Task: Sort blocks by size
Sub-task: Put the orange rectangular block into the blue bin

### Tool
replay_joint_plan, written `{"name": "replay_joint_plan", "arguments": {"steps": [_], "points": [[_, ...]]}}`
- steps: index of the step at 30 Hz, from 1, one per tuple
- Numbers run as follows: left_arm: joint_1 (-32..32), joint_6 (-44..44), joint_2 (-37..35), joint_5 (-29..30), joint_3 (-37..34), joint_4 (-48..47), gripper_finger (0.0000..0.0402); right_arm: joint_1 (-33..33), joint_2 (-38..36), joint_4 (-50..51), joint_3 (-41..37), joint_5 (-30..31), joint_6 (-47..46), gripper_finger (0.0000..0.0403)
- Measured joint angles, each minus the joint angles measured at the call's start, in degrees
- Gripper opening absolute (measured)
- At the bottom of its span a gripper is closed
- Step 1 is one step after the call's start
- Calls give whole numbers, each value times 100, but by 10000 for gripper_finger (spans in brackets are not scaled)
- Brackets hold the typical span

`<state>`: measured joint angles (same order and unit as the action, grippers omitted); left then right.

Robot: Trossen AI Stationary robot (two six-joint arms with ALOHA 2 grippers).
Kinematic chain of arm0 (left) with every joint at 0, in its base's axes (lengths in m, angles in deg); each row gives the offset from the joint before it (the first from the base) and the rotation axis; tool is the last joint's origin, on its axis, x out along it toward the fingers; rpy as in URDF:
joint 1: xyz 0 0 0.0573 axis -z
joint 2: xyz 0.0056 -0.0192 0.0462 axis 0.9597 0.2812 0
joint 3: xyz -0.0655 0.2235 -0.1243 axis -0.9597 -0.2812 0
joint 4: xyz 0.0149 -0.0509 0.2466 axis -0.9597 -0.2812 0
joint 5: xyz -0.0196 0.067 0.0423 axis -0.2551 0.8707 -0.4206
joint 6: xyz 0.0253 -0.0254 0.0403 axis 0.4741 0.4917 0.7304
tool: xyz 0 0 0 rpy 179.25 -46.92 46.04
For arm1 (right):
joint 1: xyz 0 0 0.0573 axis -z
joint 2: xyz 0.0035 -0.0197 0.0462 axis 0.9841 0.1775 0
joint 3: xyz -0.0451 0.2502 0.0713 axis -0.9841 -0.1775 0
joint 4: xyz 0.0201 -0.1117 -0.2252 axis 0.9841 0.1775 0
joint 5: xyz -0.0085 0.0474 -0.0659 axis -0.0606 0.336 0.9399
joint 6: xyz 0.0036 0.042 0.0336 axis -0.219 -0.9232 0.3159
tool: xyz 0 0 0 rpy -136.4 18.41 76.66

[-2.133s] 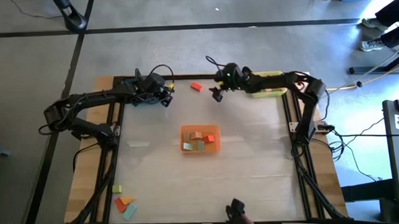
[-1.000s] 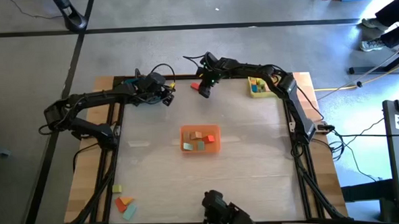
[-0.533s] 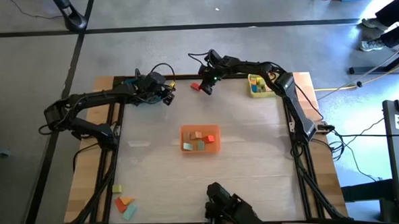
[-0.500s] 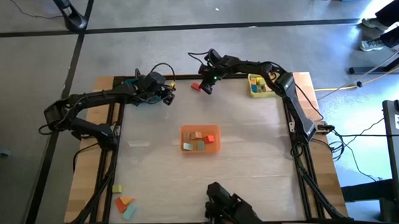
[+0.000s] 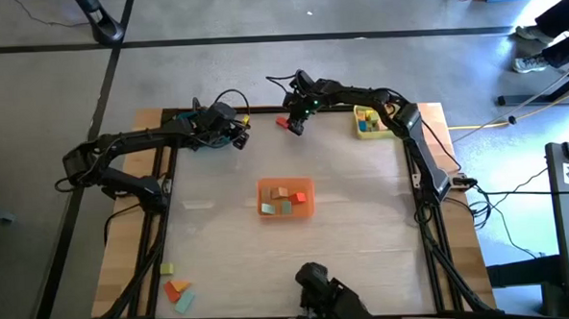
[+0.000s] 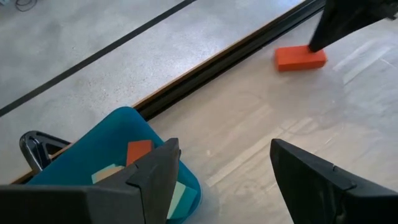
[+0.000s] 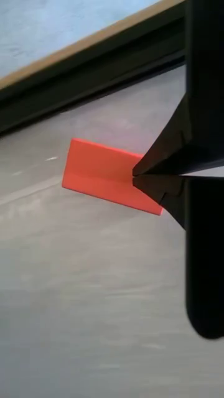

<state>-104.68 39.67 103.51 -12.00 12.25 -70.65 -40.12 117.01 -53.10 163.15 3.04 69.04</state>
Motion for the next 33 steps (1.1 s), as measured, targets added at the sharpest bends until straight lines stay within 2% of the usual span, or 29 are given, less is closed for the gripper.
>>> {"name": "replay_joint_plan", "arguments": {"steps": [7,10,17,25,30,33], "points": [[0,1,0,0,0,-4,237,-54,-231,1469,-11,365,351,3],[0,111,0,0,-1,-8,237,-144,-349,1744,-109,686,336,3],[30,122,0,1,0,-31,237,-293,-944,1248,-1452,1092,17,2],[228,105,2,8,-1,-28,237,-714,-2442,616,-3377,1842,-490,1],[561,-51,1,9,0,0,237,-995,-3235,709,-4051,2146,-835,1],[857,-193,-9,10,37,-7,237,-1102,-3650,604,-4151,2180,-980,1]]}}
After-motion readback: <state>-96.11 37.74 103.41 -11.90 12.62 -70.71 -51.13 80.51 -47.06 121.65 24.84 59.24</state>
